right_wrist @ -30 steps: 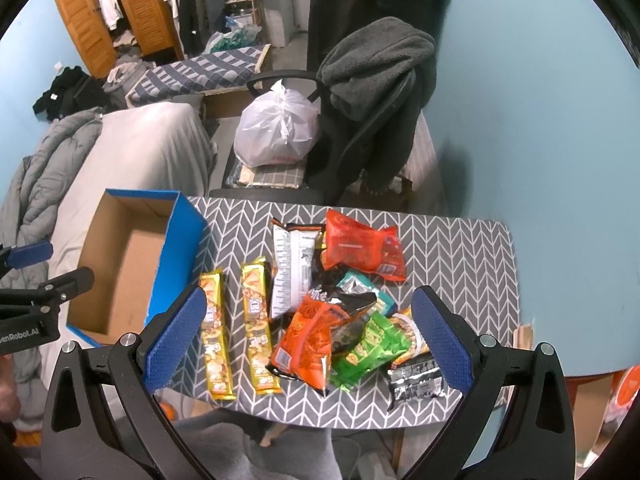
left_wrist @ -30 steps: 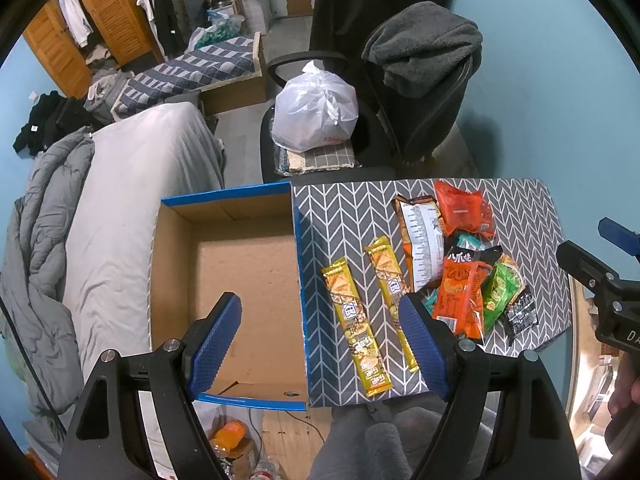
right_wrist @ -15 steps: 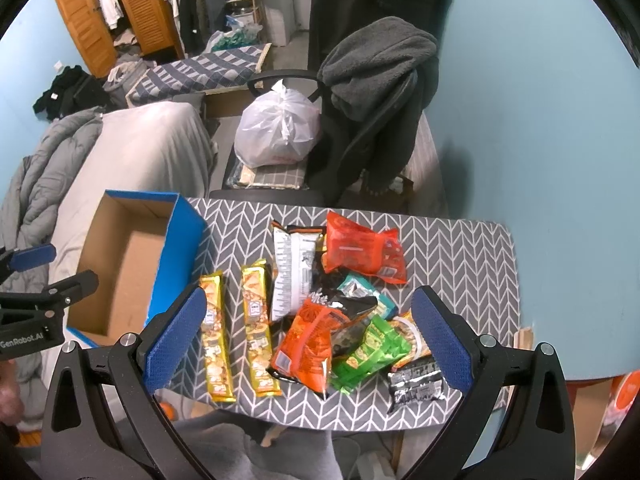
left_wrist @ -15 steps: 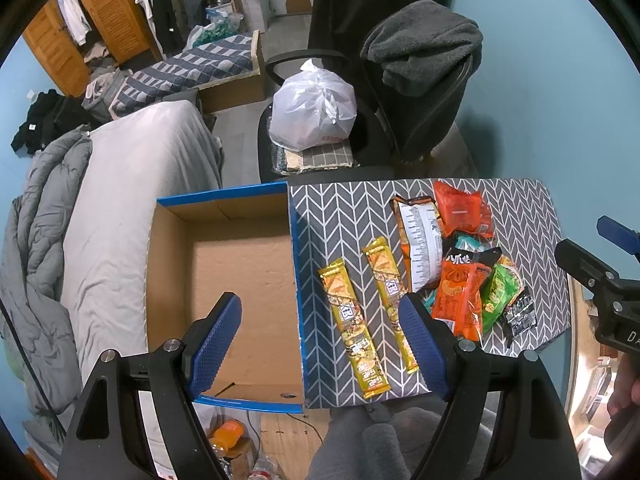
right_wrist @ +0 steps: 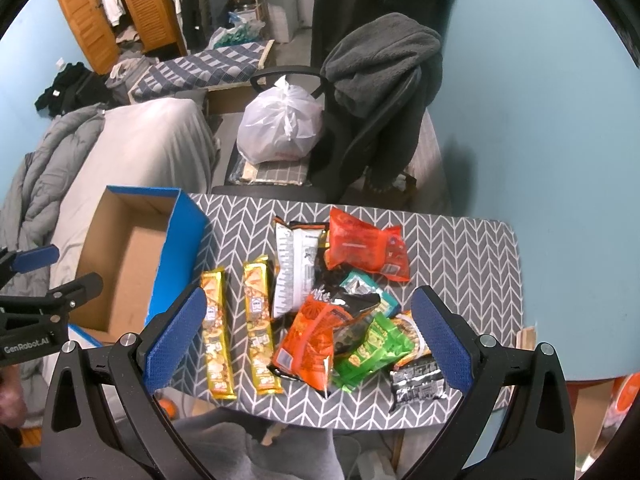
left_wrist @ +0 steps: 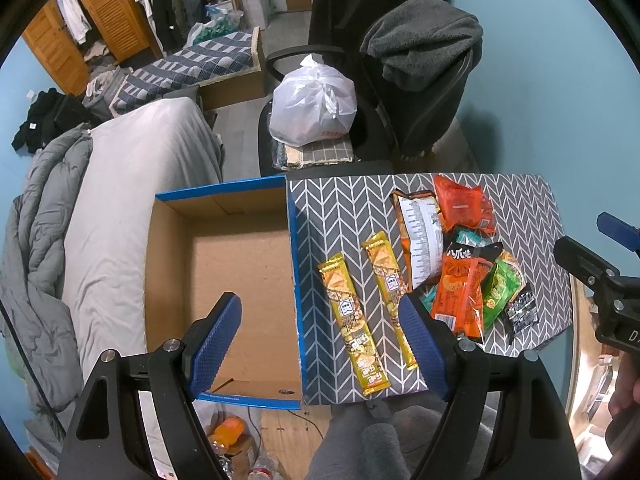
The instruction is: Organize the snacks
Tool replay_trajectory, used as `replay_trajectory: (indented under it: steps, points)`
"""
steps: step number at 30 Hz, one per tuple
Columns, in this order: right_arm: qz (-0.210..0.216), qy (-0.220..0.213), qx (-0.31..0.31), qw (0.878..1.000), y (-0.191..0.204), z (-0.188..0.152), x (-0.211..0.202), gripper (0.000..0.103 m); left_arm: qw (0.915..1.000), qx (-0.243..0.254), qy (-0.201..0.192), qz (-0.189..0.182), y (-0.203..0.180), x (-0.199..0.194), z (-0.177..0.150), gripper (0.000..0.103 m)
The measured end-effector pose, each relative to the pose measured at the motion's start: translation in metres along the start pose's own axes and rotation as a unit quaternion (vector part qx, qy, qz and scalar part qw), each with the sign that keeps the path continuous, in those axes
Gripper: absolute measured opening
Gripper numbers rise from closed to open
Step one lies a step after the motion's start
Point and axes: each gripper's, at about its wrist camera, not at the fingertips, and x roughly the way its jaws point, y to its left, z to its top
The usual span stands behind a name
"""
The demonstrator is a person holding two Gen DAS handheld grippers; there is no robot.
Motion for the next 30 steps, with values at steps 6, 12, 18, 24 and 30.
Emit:
replay_trajectory:
  steps: [6,12,18,24,30]
  points:
    - [0.003,0.006,-0.003,1.0,0.002,-0.004,0.004,0.1,1.0,0.0,0.006,0.001,-0.004,0.003,-0.005,0.082]
    - [0.007,0.017,-0.005,1.0,-0.002,-0.004,0.011,0.1,0.9998,-0.005,0.021,0.002,-0.007,0.016,-0.008,0.082]
    - [0.012,0.028,-0.001,1.0,-0.009,-0.008,0.023,0.1,0.9991,-0.014,0.04,0.007,-0.008,0.035,-0.011,0.082]
    - [0.024,0.053,0.01,0.998,-0.02,-0.014,0.049,0.1,0.9978,-0.021,0.063,0.008,-0.011,0.064,-0.015,0.082]
    - [0.03,0.076,0.028,0.996,-0.03,-0.026,0.078,0.1,0.995,-0.029,0.095,-0.008,-0.022,0.097,-0.023,0.082]
